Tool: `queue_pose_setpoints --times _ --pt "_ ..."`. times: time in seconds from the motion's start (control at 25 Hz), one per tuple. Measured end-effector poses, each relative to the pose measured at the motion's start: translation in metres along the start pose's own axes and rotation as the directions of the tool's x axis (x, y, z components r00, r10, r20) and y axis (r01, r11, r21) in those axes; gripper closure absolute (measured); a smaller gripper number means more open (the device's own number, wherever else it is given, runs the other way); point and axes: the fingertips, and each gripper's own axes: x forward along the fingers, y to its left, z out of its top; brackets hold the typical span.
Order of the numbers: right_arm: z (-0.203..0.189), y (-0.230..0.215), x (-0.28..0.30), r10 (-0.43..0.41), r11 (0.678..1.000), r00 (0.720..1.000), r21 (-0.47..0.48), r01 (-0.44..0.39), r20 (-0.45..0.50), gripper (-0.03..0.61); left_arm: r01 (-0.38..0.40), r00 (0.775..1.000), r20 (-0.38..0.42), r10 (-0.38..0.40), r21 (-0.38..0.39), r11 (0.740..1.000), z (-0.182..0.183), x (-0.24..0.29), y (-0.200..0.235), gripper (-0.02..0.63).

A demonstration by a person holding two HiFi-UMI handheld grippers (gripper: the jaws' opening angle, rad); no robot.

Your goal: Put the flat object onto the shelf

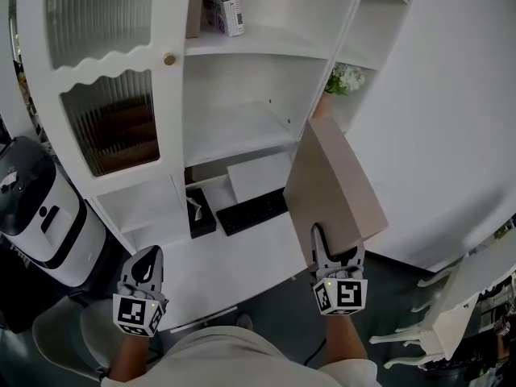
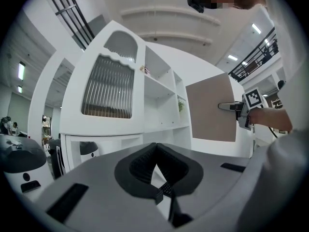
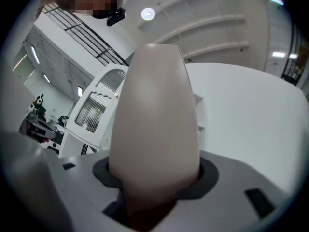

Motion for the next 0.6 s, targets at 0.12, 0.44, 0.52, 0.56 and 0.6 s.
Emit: queue_pose_setpoints --times 0.12,0.44,0.52,0.56,0.6 --pt "0.008 -0.004 0.02 0.034 0.996 0.999 -0.086 -0.032 0.022 0.307 -0.024 1.0 -0.005 0.024 -0.001 1.0 -0.001 0.003 0.003 0.612" --pt "0.022 0.001 0.068 0.126 0.943 0.991 -0.317 -0.106 0.043 0.308 -0.08 0.997 -0.015 0.079 -0.008 0.997 -0.005 0.006 0.008 0.612" --pt "0.027 0.005 0.079 0.15 0.916 0.987 -0.382 -0.119 0.053 0.308 -0.094 0.995 -0.018 0.094 -0.011 0.995 -0.007 0.005 0.01 0.613" --pt "0.029 0.008 0.084 0.164 0.901 0.985 -0.415 -0.126 0.058 0.308 -0.102 0.995 -0.02 0.102 -0.012 0.995 -0.007 0.004 0.011 0.612" --pt "0.032 0.011 0.089 0.179 0.885 0.982 -0.447 -0.133 0.064 0.308 -0.11 0.994 -0.022 0.11 -0.014 0.994 -0.008 0.004 0.013 0.612"
